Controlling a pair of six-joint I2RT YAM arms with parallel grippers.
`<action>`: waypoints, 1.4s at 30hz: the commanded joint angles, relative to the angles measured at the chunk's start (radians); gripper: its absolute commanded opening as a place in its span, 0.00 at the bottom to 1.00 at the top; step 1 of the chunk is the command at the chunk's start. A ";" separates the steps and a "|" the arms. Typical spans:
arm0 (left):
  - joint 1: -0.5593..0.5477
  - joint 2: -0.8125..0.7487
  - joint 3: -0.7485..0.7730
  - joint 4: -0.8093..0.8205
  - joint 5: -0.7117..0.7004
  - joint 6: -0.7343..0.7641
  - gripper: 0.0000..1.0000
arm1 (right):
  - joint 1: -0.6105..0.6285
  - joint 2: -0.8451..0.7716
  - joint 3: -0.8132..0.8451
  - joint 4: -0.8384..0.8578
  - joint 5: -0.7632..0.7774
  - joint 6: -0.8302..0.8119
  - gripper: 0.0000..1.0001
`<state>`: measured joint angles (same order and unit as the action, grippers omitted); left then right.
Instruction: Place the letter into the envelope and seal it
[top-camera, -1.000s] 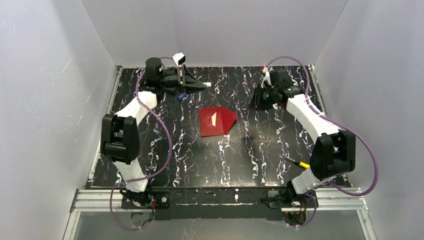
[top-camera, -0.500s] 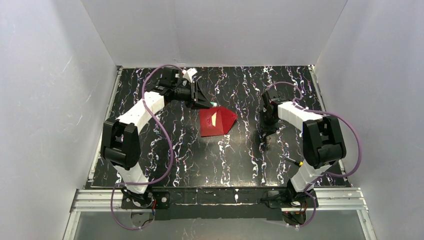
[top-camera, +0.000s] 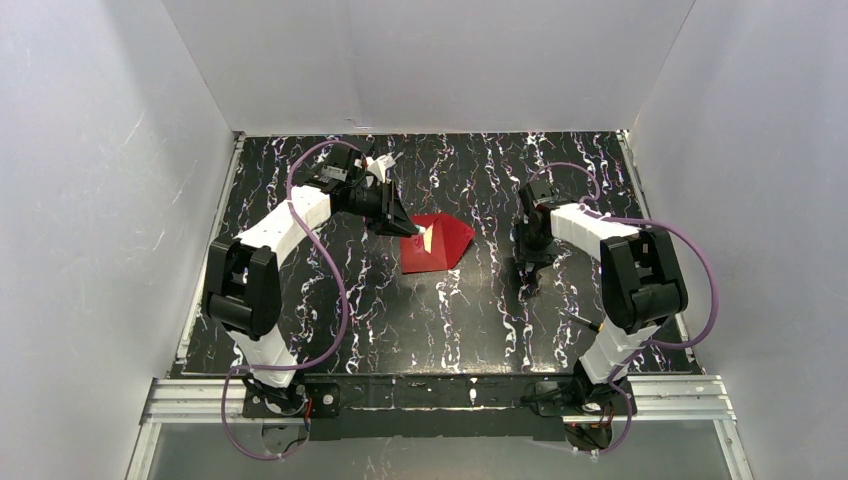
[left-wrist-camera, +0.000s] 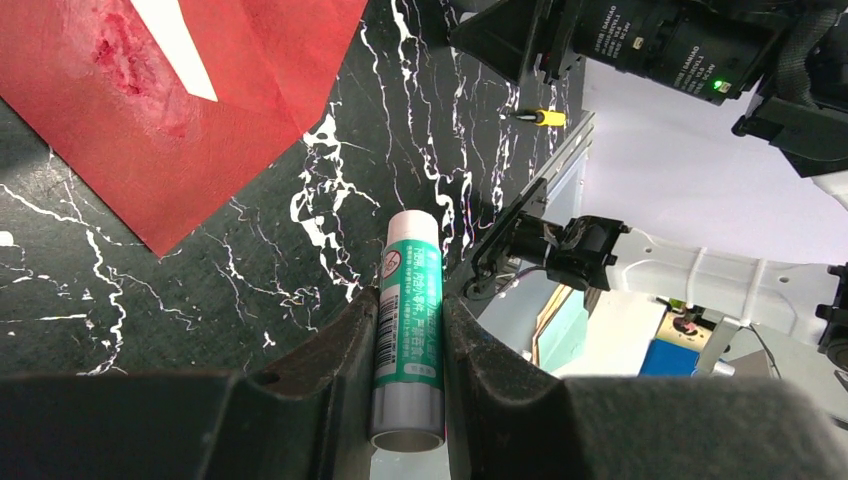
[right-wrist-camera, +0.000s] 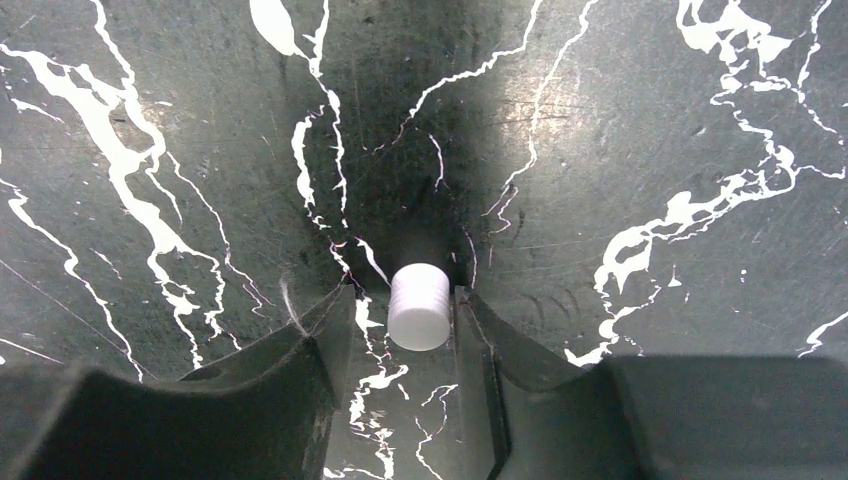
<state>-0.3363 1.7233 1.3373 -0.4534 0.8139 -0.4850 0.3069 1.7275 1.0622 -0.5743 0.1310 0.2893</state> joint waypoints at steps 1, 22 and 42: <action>-0.006 -0.014 0.017 -0.055 -0.001 0.039 0.00 | 0.001 0.020 0.006 -0.003 0.030 0.002 0.51; -0.063 0.038 0.132 -0.208 0.154 0.086 0.00 | 0.254 -0.440 0.075 0.308 -0.465 -0.286 0.77; -0.070 0.008 0.181 -0.279 0.405 0.123 0.00 | 0.431 -0.318 0.189 0.280 -0.595 -0.502 0.62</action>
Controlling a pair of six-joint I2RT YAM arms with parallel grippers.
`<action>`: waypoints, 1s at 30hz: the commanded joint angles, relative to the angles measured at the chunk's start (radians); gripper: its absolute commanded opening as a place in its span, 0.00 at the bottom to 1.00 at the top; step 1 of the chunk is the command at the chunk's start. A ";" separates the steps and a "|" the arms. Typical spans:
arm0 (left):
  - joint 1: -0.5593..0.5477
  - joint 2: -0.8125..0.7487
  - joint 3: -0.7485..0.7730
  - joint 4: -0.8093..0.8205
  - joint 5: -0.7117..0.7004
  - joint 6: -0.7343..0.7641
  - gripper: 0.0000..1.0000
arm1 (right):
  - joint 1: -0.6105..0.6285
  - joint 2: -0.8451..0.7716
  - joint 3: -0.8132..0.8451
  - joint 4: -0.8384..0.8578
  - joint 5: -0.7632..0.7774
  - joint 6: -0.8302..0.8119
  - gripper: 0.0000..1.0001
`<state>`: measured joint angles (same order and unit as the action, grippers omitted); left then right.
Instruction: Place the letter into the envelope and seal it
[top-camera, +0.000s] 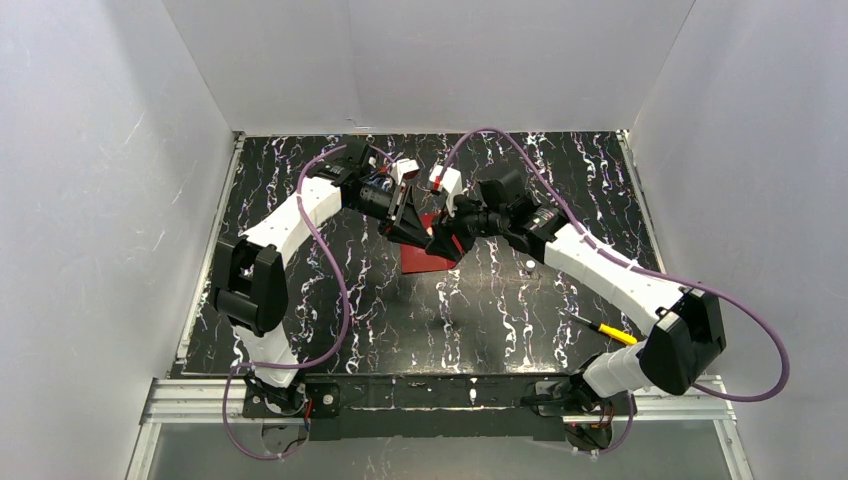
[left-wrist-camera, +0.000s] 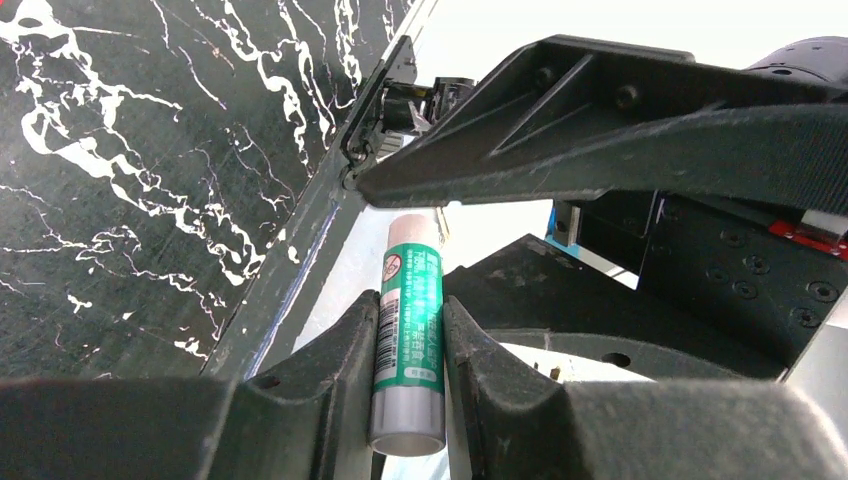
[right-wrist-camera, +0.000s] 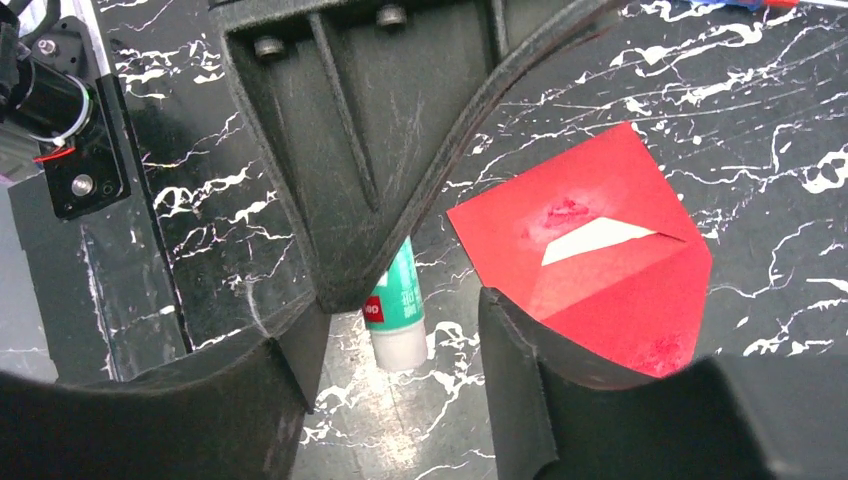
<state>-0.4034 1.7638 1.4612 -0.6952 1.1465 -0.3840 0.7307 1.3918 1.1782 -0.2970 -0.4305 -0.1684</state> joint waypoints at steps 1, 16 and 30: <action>-0.003 -0.030 0.067 -0.038 0.078 0.022 0.00 | 0.007 0.021 0.077 -0.003 -0.034 -0.050 0.60; -0.003 -0.049 0.078 0.206 -0.050 -0.238 0.19 | 0.007 -0.021 0.020 0.135 0.092 0.124 0.01; -0.003 -0.173 -0.146 0.741 -0.415 -0.491 0.10 | 0.007 -0.019 -0.117 0.568 0.233 0.763 0.01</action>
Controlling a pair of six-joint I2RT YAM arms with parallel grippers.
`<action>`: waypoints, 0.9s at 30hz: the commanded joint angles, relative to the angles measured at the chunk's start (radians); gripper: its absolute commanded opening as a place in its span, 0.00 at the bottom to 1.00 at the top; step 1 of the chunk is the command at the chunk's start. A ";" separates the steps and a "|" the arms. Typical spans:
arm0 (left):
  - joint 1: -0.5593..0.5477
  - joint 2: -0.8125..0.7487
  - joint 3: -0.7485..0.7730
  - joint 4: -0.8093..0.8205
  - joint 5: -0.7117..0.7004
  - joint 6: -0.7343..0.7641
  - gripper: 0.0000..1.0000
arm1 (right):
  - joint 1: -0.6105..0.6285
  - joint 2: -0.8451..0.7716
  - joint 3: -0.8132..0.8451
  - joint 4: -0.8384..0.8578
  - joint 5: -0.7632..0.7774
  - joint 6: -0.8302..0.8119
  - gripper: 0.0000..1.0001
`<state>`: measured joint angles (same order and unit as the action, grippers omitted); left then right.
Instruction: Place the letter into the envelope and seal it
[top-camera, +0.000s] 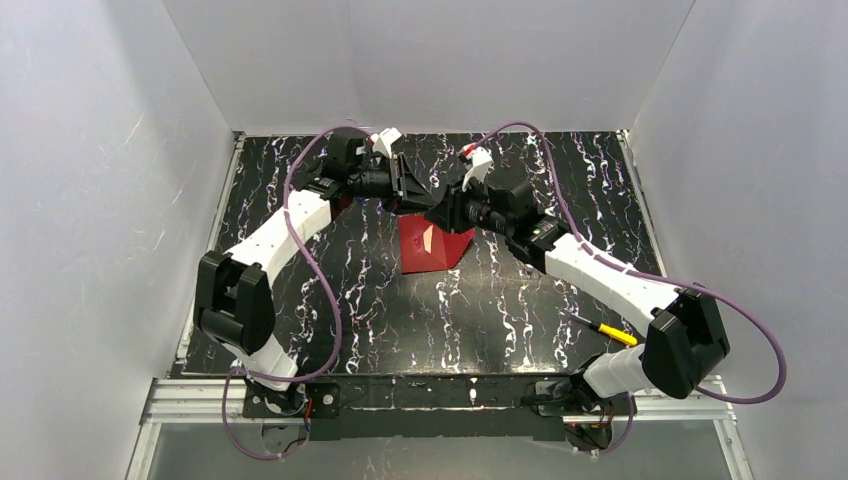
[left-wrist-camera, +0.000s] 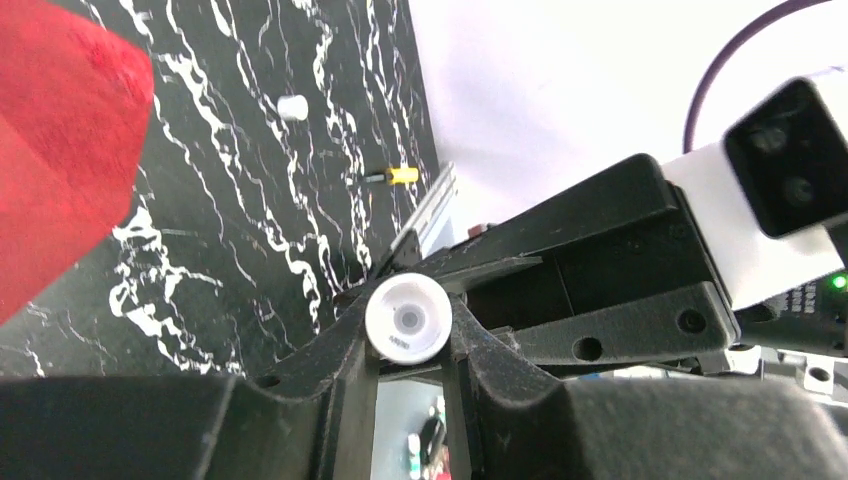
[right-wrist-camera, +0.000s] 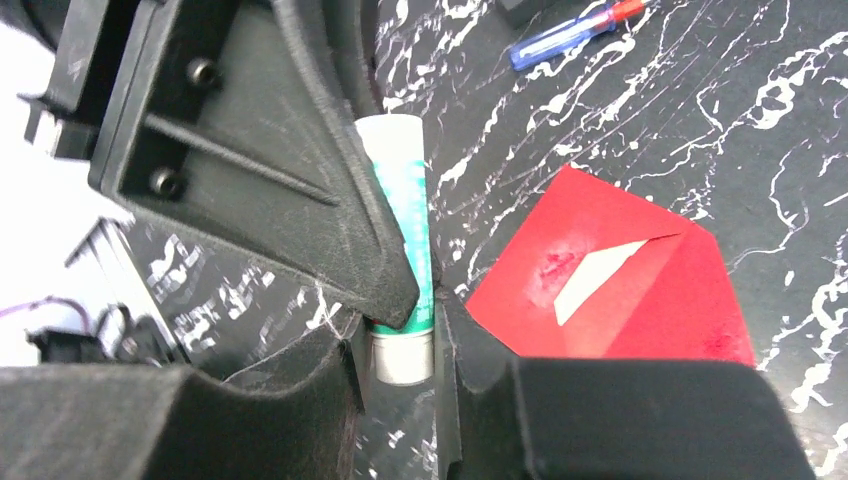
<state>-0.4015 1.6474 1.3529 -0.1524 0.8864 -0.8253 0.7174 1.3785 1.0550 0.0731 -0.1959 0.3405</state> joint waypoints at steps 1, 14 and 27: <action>-0.005 -0.060 -0.047 0.204 -0.168 -0.055 0.10 | 0.020 -0.002 0.006 0.208 0.012 0.281 0.01; -0.013 -0.092 -0.072 0.206 -0.182 0.129 0.00 | 0.020 -0.030 0.023 0.199 0.048 0.342 0.58; 0.003 -0.081 -0.007 0.060 0.248 0.493 0.00 | -0.007 -0.155 0.150 -0.141 0.112 0.205 0.72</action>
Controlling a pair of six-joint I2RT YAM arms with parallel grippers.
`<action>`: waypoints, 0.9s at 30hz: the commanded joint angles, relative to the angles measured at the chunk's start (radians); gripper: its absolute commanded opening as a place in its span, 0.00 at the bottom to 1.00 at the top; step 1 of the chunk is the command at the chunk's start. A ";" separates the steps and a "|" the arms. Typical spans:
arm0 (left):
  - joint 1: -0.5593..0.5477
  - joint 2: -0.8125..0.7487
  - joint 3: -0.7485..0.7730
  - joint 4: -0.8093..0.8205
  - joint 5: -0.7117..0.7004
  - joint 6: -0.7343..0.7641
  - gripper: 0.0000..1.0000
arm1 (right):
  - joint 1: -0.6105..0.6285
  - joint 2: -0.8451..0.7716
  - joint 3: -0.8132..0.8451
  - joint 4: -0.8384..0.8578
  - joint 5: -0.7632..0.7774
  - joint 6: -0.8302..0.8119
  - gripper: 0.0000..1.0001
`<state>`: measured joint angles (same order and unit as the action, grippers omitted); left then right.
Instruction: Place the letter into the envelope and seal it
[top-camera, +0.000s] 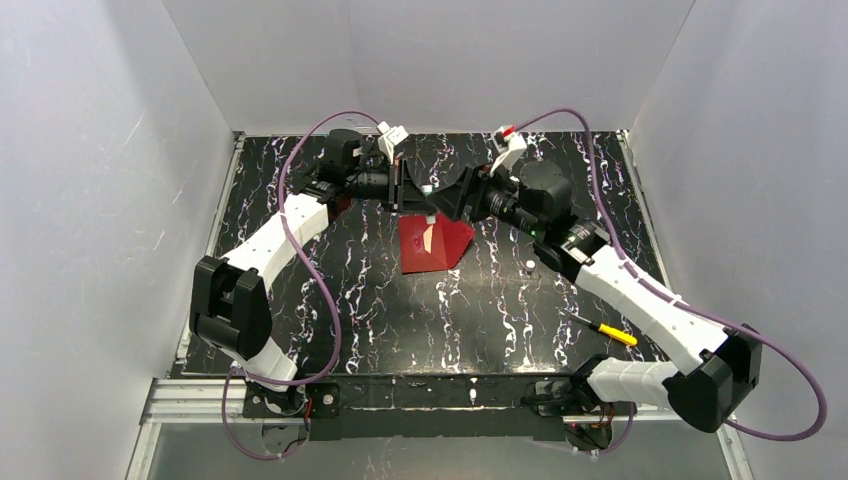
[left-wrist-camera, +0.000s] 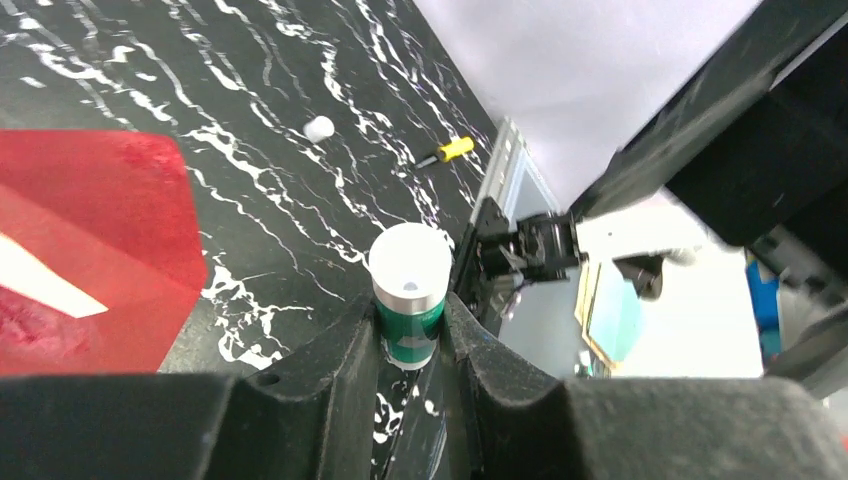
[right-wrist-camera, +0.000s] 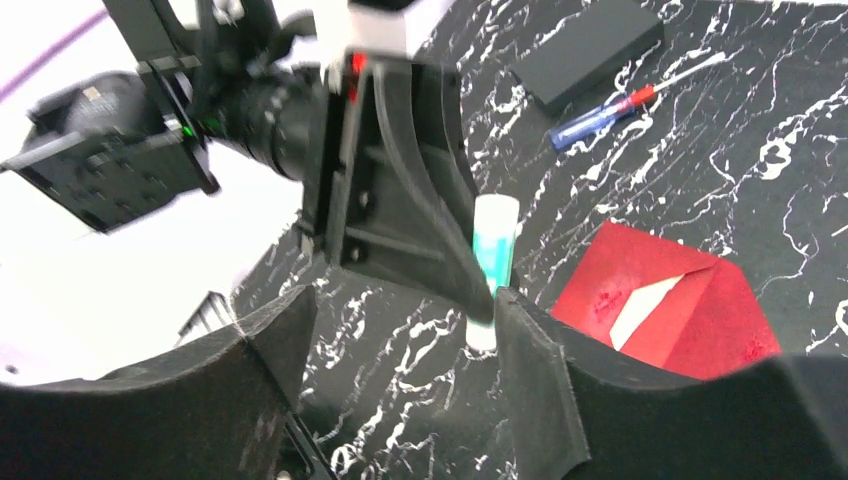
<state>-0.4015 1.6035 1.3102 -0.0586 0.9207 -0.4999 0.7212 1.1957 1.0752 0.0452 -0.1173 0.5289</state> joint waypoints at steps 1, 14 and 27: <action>0.003 -0.040 0.034 -0.026 0.242 0.180 0.00 | -0.011 0.062 0.195 -0.174 0.030 0.028 0.69; 0.003 -0.064 0.036 -0.032 0.261 0.219 0.00 | -0.011 0.199 0.347 -0.302 -0.001 0.060 0.51; 0.004 -0.096 0.036 0.018 0.270 0.190 0.00 | -0.011 0.245 0.363 -0.307 -0.046 0.085 0.37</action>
<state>-0.3996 1.5879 1.3231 -0.0822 1.1595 -0.3069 0.7078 1.4227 1.3891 -0.2817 -0.1589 0.5884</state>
